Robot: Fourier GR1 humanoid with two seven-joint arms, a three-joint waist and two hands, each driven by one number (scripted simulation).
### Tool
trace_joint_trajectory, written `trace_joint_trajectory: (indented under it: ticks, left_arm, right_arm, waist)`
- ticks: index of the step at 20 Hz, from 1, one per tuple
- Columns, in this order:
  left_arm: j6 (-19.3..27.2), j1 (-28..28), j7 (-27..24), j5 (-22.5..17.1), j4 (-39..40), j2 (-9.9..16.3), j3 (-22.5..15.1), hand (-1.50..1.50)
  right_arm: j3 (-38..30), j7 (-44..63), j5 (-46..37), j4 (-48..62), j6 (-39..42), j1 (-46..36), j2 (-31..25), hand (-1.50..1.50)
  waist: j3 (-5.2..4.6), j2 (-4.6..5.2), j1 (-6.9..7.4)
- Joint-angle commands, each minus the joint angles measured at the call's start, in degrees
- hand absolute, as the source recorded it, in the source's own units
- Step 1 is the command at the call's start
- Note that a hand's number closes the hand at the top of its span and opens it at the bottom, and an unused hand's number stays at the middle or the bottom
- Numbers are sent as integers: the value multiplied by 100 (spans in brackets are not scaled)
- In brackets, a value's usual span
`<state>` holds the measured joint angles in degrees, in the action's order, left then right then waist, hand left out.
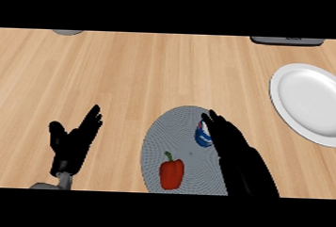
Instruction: Pick the bell pepper from the placemat and place it in the plate
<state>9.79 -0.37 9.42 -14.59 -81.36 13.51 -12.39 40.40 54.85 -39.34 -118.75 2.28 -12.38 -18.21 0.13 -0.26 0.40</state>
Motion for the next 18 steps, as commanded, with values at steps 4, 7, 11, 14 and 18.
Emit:
trace_joint_trajectory:
  ticks: [4,7,11,14,18]
  left_arm:
    - [-113,471,211,31,-432,15,-14,0]
    - [-134,16,-28,41,231,-170,229,0]
    - [62,92,446,316,-193,-290,-16,0]
    - [-21,451,423,332,-616,-246,70,0]
    - [-73,160,160,509,26,-501,122,0]
  right_arm:
    - [413,868,-845,780,427,-474,1171,-150]
    - [444,615,-741,1141,378,-146,1347,-150]
    - [661,167,-944,1552,67,273,1503,-150]
    - [557,191,-1016,1745,193,159,1802,-150]
    - [701,87,-1384,1566,100,512,1737,-150]
  waist:
    - [-15,16,4]
    - [-15,27,-39]
    - [-12,23,-34]
    - [-12,20,-17]
    - [-13,21,-46]
